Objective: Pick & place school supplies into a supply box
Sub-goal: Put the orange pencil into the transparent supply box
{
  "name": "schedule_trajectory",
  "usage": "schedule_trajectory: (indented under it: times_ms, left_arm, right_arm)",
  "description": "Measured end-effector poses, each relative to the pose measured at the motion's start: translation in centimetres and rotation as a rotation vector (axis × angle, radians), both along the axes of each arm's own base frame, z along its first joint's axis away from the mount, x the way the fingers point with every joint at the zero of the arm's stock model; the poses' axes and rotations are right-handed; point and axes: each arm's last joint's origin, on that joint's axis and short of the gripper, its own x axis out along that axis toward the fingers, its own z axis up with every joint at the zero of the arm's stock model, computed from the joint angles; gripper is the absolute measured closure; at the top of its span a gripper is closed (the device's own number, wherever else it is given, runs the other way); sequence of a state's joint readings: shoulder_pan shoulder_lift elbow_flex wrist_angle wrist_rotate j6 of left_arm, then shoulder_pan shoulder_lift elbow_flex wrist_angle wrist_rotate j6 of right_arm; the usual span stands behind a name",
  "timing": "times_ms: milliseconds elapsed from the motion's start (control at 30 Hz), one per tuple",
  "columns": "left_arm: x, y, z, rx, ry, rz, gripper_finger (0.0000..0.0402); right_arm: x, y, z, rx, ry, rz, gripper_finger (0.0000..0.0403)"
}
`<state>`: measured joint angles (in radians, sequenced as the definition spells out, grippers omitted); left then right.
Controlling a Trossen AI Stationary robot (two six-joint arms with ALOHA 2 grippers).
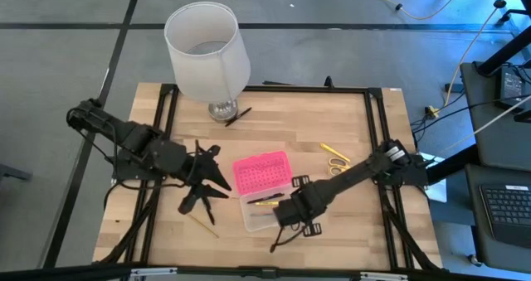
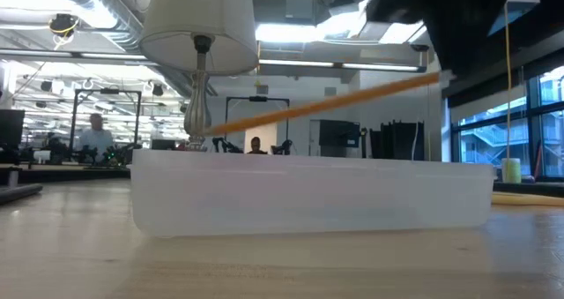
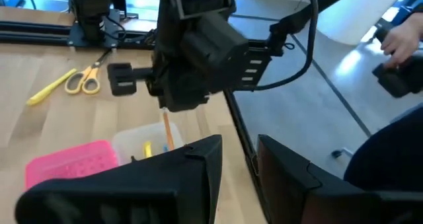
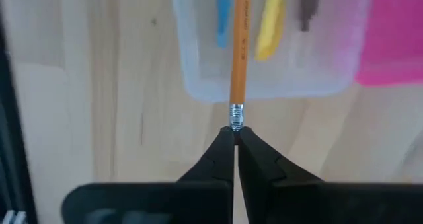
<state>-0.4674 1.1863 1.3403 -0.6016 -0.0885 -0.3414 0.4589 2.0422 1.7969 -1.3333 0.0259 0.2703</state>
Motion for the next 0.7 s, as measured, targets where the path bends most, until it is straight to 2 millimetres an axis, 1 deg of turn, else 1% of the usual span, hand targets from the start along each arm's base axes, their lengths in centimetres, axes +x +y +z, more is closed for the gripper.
schedule_trajectory:
  times_ms: [233, 467, 700]
  left_arm:
    - [-0.3, -0.5, 0.0, 0.011, -0.008, 0.031, 0.0313]
    - [-0.4, -0.7, 0.0, 0.016, -0.01, 0.032, 0.0313]
    - [-0.4, -0.7, 0.0, 0.024, -0.013, 0.029, 0.0313]
  right_arm:
    - [0.8, -1.1, -1.9, 0.035, -0.023, 0.029, 0.0392]
    - [1.8, -1.9, -3.3, 0.094, -0.085, -0.133, 0.0388]
    - [1.4, -2.2, -4.9, 0.091, -0.055, -0.163, 0.0383]
